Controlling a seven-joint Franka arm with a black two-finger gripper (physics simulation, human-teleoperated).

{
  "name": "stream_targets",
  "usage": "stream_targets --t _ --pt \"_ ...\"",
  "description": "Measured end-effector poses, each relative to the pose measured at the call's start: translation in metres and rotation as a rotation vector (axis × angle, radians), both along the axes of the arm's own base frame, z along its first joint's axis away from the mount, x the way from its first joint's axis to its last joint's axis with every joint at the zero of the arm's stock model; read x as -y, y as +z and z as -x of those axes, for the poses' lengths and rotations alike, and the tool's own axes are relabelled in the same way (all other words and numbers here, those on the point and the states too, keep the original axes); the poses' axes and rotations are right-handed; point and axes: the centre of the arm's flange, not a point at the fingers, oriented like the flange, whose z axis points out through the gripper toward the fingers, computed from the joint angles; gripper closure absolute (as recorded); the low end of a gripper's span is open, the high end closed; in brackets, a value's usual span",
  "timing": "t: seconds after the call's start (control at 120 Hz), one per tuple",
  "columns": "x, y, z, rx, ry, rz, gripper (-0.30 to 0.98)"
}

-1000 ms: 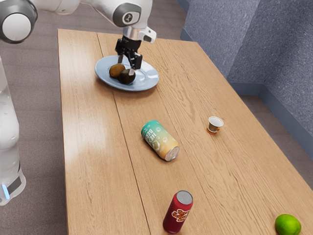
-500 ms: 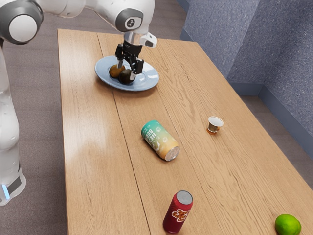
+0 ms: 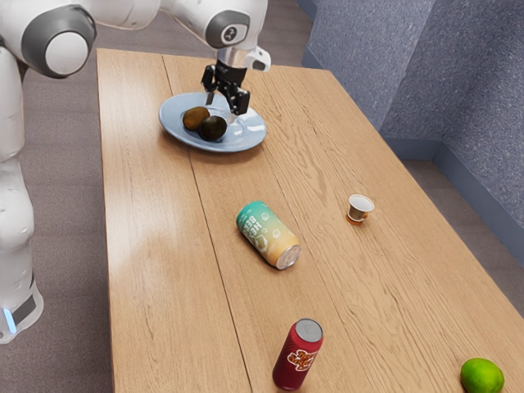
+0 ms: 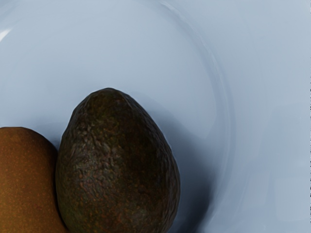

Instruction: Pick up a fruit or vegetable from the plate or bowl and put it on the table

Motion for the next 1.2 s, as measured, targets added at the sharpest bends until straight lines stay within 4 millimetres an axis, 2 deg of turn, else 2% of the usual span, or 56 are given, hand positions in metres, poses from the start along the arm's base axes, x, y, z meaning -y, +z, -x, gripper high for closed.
stream_targets --t 0.325,0.683,0.833,1.2 --pt "0.001 -0.009 -0.004 -0.013 -0.004 0.011 0.00" --pt "-0.007 -0.018 -0.002 -0.021 0.012 0.027 0.00" --pt "-0.009 -0.028 -0.004 -0.037 0.013 0.033 0.00" --pt "-0.009 -0.034 -0.008 -0.036 0.007 0.032 0.00"
